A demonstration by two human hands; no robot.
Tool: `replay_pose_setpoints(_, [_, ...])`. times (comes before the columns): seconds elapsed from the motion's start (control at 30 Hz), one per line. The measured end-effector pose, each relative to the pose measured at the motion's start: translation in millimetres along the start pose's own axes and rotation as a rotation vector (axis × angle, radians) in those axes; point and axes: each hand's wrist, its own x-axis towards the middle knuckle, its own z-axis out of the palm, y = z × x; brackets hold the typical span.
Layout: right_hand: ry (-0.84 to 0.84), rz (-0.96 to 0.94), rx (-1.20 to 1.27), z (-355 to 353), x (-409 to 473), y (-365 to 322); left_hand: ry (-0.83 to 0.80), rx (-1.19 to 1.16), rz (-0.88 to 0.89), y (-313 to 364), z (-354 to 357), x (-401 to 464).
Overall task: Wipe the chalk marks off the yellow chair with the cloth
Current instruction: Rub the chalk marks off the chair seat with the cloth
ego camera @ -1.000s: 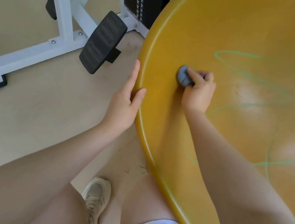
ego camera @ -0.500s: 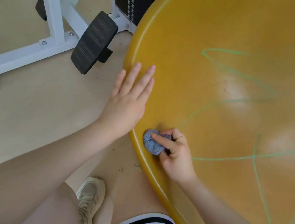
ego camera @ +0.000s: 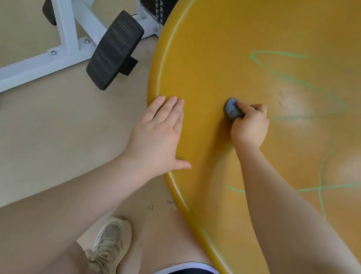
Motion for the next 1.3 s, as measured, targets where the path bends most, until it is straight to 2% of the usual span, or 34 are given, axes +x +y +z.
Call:
replay_pose_setpoints(0.17, [-0.152,-0.354,0.172,-0.6,-76.1,-1.5,-0.040,-0.010,-0.006,3.6,-5.4,0.3])
replay_pose_setpoints(0.3, [-0.275,-0.444,0.238,-14.9,-120.4,1.6,-0.067,0.031,-0.005,4.7,-12.5,2.5])
replay_pose_setpoints(0.4, [-0.255,-0.496,0.200,-16.2,-113.3,5.7,-0.110,0.081,0.006,11.5,-14.4,6.7])
replay_pose_setpoints(0.47, [-0.188,-0.467,0.149,-9.6,-94.3,6.7,-0.118,0.093,0.027,15.1,-13.4,13.7])
replay_pose_setpoints(0.63, [-0.018,-0.250,-0.014,-2.3,-34.6,23.6,-0.171,0.106,0.074,20.7,-6.9,36.1])
replay_pose_setpoints(0.77, [0.005,-0.023,-0.089,-14.7,13.1,49.7,-0.227,0.113,0.069,19.7,0.7,40.9])
replay_pose_setpoints(0.83, [0.022,0.017,-0.097,-16.3,18.8,50.7,-0.240,0.121,0.078,19.6,0.5,40.7])
replay_pose_setpoints(0.97, [-0.076,-0.066,-0.059,-14.5,-9.1,38.5,-0.246,0.111,0.079,20.4,-2.7,39.8])
replay_pose_setpoints(1.2, [-0.326,-0.337,0.211,-22.0,-102.9,13.4,-0.262,0.088,0.065,22.3,-7.7,37.6])
replay_pose_setpoints(1.3, [-0.330,-0.350,0.212,-20.3,-93.1,18.3,-0.266,0.099,0.062,22.3,-6.7,38.4])
